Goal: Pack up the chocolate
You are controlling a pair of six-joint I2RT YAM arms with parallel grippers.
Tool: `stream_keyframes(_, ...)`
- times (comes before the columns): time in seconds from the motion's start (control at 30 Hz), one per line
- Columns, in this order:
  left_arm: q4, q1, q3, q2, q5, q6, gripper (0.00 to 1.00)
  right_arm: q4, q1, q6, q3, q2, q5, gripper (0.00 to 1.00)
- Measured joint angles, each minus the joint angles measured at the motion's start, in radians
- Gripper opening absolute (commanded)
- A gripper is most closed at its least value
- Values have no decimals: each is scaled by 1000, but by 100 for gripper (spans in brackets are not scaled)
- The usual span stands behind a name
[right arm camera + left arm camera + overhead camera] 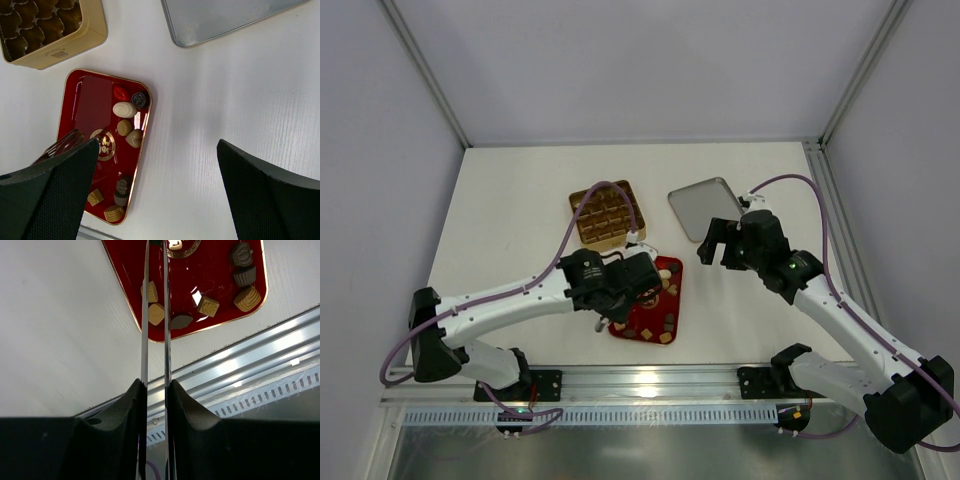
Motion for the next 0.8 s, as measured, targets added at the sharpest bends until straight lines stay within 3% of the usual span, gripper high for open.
stream_keyframes(0.57, 7, 281, 183, 2, 5, 183, 27, 0, 0, -1, 0, 0, 0, 100)
stream_keyframes(0.8, 56, 434, 257, 83, 35, 254, 27, -1, 0, -5, 1, 0, 0, 100)
